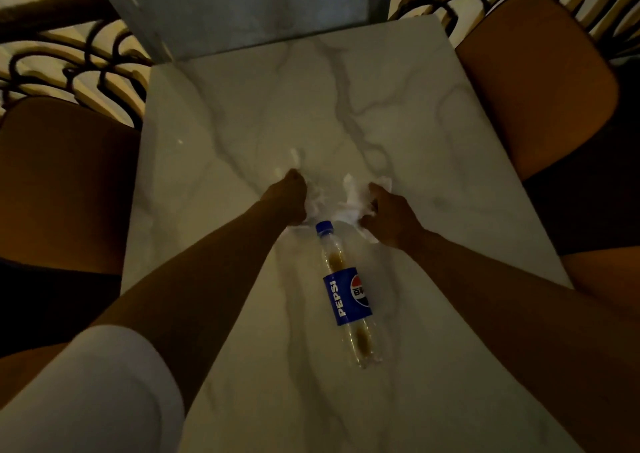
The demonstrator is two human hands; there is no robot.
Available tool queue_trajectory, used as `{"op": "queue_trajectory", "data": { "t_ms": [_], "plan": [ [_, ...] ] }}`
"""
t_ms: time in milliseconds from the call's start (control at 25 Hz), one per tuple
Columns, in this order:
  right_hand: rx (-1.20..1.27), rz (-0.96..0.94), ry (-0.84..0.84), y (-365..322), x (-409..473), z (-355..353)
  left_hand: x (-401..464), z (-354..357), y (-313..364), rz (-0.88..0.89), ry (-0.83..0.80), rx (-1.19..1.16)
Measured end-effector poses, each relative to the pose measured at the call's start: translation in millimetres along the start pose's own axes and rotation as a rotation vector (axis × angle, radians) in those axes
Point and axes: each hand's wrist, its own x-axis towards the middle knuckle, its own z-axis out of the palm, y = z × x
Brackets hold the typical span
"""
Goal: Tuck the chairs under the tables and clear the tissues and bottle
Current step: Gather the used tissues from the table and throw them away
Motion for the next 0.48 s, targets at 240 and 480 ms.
{"op": "queue_trajectory", "data": {
  "t_ms": [240,480],
  "plan": [
    [0.045,-0.013,0.076,6.9,2.1,10.1,-28.1,20.3,-4.0,-0.027,0.251,-0.113],
    [-0.05,-0.015,0.078,8.3,-20.2,19.9,-84.8,45.6,-18.0,-0.156,0.322,-0.141]
  ]
}}
